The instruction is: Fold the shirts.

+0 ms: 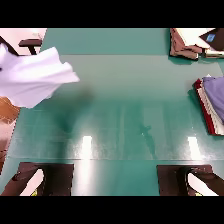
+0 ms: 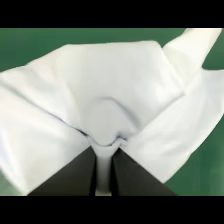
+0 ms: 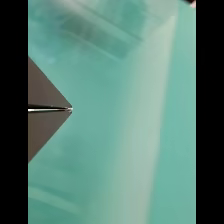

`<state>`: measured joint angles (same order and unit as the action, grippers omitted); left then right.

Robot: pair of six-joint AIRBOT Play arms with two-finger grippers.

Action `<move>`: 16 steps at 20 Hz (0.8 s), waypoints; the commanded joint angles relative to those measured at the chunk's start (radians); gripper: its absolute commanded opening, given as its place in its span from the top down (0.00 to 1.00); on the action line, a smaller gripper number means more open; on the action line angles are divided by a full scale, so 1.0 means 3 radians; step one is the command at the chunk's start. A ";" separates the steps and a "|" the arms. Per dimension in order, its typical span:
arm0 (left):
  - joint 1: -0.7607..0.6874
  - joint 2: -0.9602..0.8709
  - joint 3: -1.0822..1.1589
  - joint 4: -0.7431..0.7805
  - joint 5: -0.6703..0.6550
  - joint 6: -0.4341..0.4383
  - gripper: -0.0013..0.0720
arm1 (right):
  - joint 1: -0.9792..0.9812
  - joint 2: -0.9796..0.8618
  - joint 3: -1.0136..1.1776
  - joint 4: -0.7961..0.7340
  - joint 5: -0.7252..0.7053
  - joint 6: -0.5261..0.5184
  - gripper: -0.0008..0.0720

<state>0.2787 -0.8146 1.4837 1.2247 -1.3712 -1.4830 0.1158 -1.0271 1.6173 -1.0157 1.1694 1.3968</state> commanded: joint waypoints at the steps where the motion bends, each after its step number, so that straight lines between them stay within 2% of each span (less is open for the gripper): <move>1: -0.0130 0.0003 0.0300 -0.0553 0.0052 0.0071 0.95 | 0.0000 0.0001 0.0295 -0.0023 -0.0065 0.0003 0.96; 6: -0.1259 -0.0376 0.0282 -0.0403 0.0155 0.0047 0.95 | -0.0010 0.0001 0.0436 -0.0025 -0.0146 0.0003 0.96; 11: -0.2585 -0.1160 0.0282 0.0001 0.0031 -0.0004 0.95 | -0.0010 0.0003 0.0449 -0.0023 -0.0146 0.0003 0.96; 13: -0.2948 -0.1511 0.0282 0.0008 0.0150 0.0161 0.94 | -0.0010 0.0003 0.0449 -0.0024 -0.0148 0.0003 0.96; 14: -0.3070 -0.1675 0.0284 -0.0001 0.0308 0.0252 0.80 | -0.0010 0.0003 0.0449 -0.0024 -0.0145 0.0003 0.96; 15: -0.3134 -0.1792 0.0284 -0.0018 0.0481 0.0267 0.32 | -0.0010 0.0003 0.0449 -0.0024 -0.0145 0.0003 0.96; 16: -0.3146 -0.1864 0.0284 -0.0034 0.0627 0.0257 0.10 | -0.0010 0.0003 0.0449 -0.0024 -0.0144 0.0003 0.96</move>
<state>-0.5716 -1.2713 1.5677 1.2053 -1.2839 -1.4395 0.1116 -1.0267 1.7504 -1.0229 1.1263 1.3975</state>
